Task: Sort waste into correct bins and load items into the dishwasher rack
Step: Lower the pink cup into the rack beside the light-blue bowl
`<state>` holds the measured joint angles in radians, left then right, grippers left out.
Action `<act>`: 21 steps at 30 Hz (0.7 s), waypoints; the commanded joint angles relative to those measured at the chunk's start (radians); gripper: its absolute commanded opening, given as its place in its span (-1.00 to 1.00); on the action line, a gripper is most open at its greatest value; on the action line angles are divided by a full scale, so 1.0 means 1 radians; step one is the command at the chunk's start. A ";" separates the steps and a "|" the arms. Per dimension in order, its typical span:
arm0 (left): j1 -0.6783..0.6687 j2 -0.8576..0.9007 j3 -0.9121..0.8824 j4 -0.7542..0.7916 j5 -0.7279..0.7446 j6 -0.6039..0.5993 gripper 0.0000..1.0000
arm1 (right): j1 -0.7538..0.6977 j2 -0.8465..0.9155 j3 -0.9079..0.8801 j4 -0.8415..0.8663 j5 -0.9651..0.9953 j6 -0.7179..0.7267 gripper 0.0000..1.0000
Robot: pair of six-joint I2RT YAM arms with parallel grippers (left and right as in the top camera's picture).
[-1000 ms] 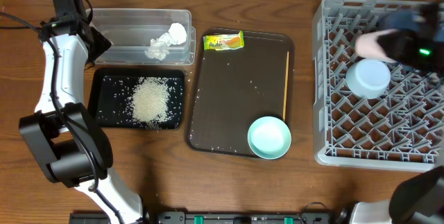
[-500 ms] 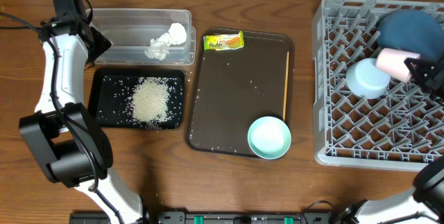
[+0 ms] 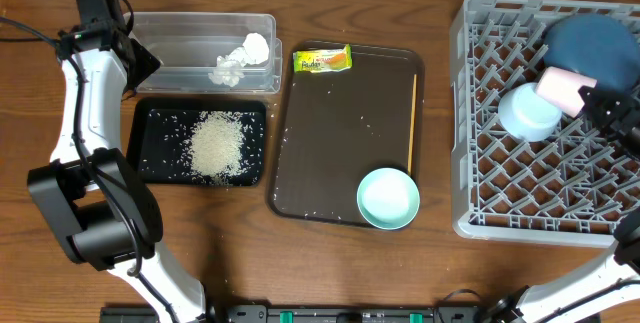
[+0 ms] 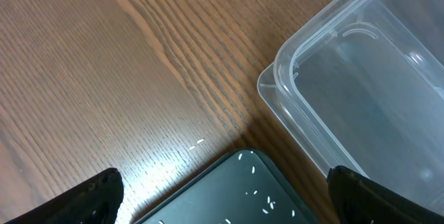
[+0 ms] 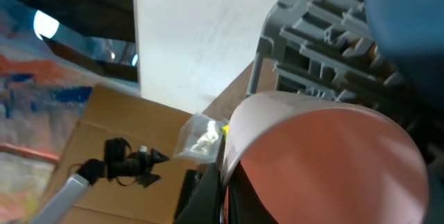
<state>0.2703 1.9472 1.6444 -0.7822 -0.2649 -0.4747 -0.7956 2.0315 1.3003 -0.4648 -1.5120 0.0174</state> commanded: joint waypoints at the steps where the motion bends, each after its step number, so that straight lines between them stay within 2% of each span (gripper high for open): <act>1: 0.002 0.009 0.000 -0.002 -0.006 -0.010 0.92 | -0.005 0.016 -0.003 -0.043 0.123 0.039 -0.98; 5: 0.002 0.009 0.000 -0.002 -0.006 -0.010 0.92 | -0.007 0.015 -0.003 -0.109 0.263 0.065 -0.97; 9: 0.002 0.009 0.000 -0.003 -0.006 -0.010 0.91 | -0.024 0.011 -0.003 -0.134 0.269 0.069 -0.97; 17: 0.002 0.009 0.000 -0.002 -0.006 -0.010 0.91 | -0.079 -0.042 -0.002 -0.206 0.431 0.082 -0.97; 21: 0.002 0.009 0.000 -0.002 -0.006 -0.010 0.92 | -0.091 -0.064 -0.003 -0.225 0.450 0.079 -0.97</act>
<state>0.2703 1.9472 1.6444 -0.7818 -0.2649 -0.4747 -0.8688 1.9751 1.3136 -0.6861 -1.2839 0.0875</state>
